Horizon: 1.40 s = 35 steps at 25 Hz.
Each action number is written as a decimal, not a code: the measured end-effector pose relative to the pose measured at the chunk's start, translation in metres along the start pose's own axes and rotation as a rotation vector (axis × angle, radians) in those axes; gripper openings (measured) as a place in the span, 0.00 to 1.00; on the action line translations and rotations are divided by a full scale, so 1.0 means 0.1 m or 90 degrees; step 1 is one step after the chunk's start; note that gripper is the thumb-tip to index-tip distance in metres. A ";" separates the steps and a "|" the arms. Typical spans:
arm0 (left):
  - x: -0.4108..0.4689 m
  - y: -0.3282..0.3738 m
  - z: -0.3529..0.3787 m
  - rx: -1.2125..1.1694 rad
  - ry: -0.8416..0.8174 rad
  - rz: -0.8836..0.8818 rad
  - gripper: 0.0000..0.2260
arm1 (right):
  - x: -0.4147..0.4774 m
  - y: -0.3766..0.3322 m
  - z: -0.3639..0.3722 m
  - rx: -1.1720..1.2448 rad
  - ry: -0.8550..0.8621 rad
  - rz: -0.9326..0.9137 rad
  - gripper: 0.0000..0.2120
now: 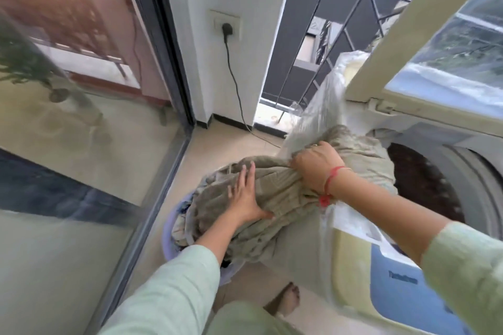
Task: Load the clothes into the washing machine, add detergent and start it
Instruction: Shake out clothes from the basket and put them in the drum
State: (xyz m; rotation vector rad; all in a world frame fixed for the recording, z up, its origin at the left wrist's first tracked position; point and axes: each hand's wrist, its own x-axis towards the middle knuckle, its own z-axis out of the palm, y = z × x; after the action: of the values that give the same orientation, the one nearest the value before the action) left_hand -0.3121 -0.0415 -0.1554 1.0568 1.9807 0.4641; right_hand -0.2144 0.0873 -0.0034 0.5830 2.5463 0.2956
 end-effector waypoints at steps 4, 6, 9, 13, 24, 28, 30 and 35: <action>-0.19 0.60 -0.12 -0.168 0.168 0.176 0.34 | -0.88 0.57 -0.13 0.249 0.207 0.006 0.18; -0.36 1.12 -0.32 -0.107 0.331 0.250 0.18 | -1.35 1.01 -0.16 0.349 0.318 0.074 0.19; -0.66 2.17 -0.52 0.016 0.540 0.419 0.14 | -2.04 1.71 -0.17 0.420 0.494 0.181 0.22; -0.74 3.43 -0.09 0.276 0.520 0.446 0.14 | -2.52 2.24 0.63 0.325 0.636 0.496 0.16; -0.60 2.01 -0.37 -0.094 0.175 0.419 0.22 | -1.52 1.37 1.32 0.566 0.177 0.363 0.12; -0.11 0.71 -0.77 0.205 0.005 0.118 0.51 | -1.14 0.83 0.09 0.576 0.273 0.138 0.35; -0.01 0.31 -0.61 0.313 -0.115 0.069 0.65 | -0.81 0.51 -0.12 0.341 0.033 0.101 0.52; 0.01 0.32 -0.05 0.166 -0.037 0.059 0.66 | -0.31 0.11 -0.05 0.050 -0.113 0.149 0.24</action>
State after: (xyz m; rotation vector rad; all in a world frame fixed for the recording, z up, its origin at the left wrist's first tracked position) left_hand -0.3001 -0.0217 -0.1326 1.3125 1.9832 0.2241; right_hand -0.1891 0.0827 0.0176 0.9001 2.3296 0.2152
